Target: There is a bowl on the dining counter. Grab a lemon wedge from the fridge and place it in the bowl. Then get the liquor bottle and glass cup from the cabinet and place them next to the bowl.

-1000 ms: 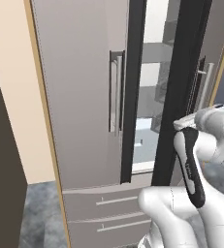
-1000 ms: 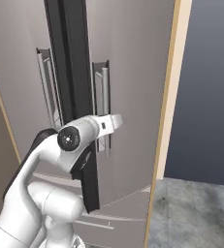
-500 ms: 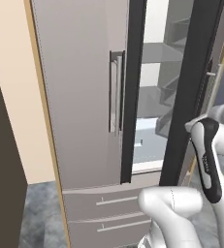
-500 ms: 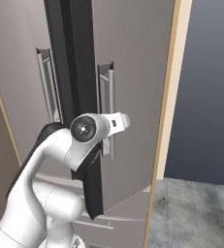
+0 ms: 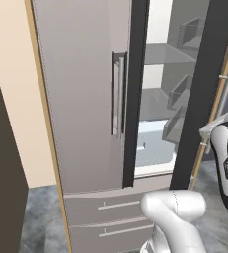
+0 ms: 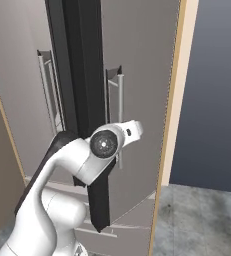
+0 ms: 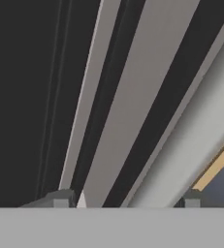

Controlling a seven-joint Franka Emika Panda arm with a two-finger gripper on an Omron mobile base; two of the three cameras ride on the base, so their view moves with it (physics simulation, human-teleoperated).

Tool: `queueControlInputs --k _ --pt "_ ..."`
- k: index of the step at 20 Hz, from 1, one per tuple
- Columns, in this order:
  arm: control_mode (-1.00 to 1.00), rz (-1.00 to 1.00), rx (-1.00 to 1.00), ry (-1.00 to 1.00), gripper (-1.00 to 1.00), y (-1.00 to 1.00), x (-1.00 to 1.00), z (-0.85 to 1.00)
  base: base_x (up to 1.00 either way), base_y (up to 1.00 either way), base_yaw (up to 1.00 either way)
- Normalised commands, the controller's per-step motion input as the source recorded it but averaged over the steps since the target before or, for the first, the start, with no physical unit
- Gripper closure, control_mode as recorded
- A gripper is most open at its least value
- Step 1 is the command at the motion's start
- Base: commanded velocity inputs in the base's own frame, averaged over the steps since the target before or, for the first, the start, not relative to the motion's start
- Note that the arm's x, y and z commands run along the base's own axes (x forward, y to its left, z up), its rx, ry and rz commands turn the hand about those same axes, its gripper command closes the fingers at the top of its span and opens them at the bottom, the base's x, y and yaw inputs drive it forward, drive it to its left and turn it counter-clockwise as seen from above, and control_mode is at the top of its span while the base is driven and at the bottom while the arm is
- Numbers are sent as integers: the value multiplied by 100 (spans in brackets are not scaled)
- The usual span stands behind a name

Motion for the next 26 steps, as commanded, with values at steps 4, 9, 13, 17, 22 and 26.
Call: queueControlInputs --k 4,9,13,17,22,26 --pt "-100 0 0 1 -100 -14 -1 17 0 0 0" --pt "-100 0 -2 -12 -100 -19 -40 -2 0 0 0" --pt "-100 0 -8 -28 -100 23 -94 0 0 0 0" --pt "-100 0 -13 -6 -100 73 -83 8 0 0 0" --pt "-100 0 -22 0 -100 94 -42 31 0 0 0" --pt "-100 0 -30 0 -100 100 -24 50 0 0 0"
